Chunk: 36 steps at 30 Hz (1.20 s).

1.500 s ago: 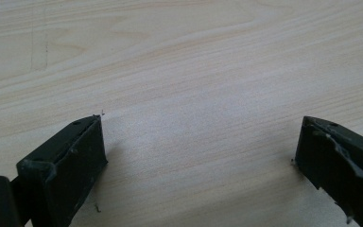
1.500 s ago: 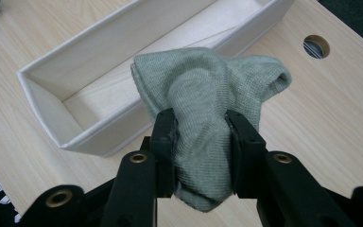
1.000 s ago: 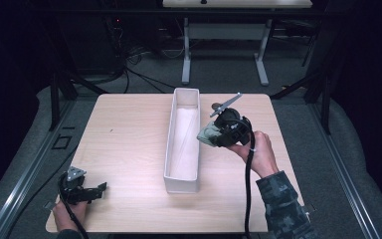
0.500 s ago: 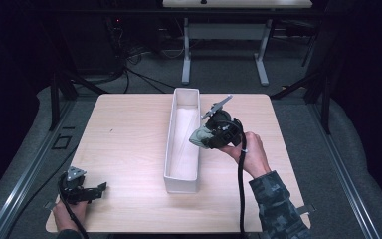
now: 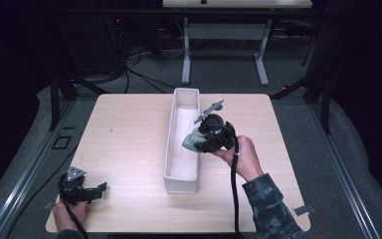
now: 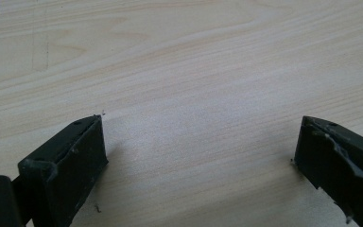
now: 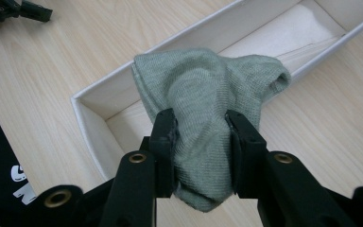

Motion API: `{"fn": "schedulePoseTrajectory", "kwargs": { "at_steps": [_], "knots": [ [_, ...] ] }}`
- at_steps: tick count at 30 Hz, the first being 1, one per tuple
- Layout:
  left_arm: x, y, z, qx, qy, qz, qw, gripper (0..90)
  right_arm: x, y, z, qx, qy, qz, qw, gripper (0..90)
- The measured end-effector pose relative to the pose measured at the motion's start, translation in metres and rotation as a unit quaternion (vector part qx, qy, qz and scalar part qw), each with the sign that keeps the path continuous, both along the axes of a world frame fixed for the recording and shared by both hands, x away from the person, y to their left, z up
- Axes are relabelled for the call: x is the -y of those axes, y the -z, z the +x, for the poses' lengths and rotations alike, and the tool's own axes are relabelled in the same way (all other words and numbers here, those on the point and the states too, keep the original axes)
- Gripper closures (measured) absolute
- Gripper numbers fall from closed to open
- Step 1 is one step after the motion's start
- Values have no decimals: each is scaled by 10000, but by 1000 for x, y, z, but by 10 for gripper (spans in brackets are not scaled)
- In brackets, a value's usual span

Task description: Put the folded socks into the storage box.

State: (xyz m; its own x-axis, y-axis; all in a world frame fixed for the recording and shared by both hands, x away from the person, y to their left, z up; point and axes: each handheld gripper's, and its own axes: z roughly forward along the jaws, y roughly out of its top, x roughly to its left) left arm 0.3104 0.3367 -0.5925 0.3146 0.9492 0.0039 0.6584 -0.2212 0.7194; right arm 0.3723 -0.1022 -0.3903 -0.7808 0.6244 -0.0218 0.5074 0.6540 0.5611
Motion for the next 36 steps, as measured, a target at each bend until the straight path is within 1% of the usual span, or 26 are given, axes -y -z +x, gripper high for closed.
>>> {"fn": "schedulePoseTrajectory", "kwargs": {
  "at_steps": [2,4,9,11,12,13,18,19,23,24,25,27,28,29,33,36],
  "knots": [
    [0,0,0,-17,10,6,10000,29,-2,2,-1,-19,-32,34,10000,671],
    [-1,0,0,-21,9,-6,10000,29,-4,3,-3,-19,-59,-5,10000,671],
    [0,0,0,0,3,-4,10000,30,-9,8,-4,-60,-115,71,9999,670],
    [-1,0,0,-22,15,-1,10000,30,-12,11,-5,-64,-149,10,9999,669],
    [0,0,0,-18,15,5,10000,30,-14,12,-6,-82,-187,42,9998,669],
    [0,0,0,-18,15,5,10000,30,-15,13,-6,-80,-188,-5,9998,669],
    [0,0,0,-9,5,-5,10000,30,-21,19,-8,-144,-272,29,9995,669],
    [0,0,0,-1,1,-2,10000,30,-23,20,-9,-149,-277,-8,9995,669],
    [0,0,0,1,-2,9,10000,30,-26,24,-12,-186,-303,31,9994,669],
    [0,0,0,8,-9,16,10000,31,-27,26,-13,-221,-316,52,9992,669],
    [0,0,-1,5,-11,23,10000,31,-27,27,-14,-222,-314,23,9993,668],
    [1,0,-1,41,-6,74,10000,31,-28,29,-15,-240,-341,69,9991,668],
    [1,0,-2,54,-17,93,9999,31,-28,30,-15,-236,-326,47,9992,668],
    [1,0,-2,53,-13,91,9999,31,-28,31,-15,-276,-338,77,9990,668],
    [0,0,-1,32,-4,72,10000,30,-32,37,-17,-307,-369,22,9988,668],
    [0,-1,-1,13,3,66,10000,30,-35,41,-16,-353,-417,30,9985,668]
  ]
}}
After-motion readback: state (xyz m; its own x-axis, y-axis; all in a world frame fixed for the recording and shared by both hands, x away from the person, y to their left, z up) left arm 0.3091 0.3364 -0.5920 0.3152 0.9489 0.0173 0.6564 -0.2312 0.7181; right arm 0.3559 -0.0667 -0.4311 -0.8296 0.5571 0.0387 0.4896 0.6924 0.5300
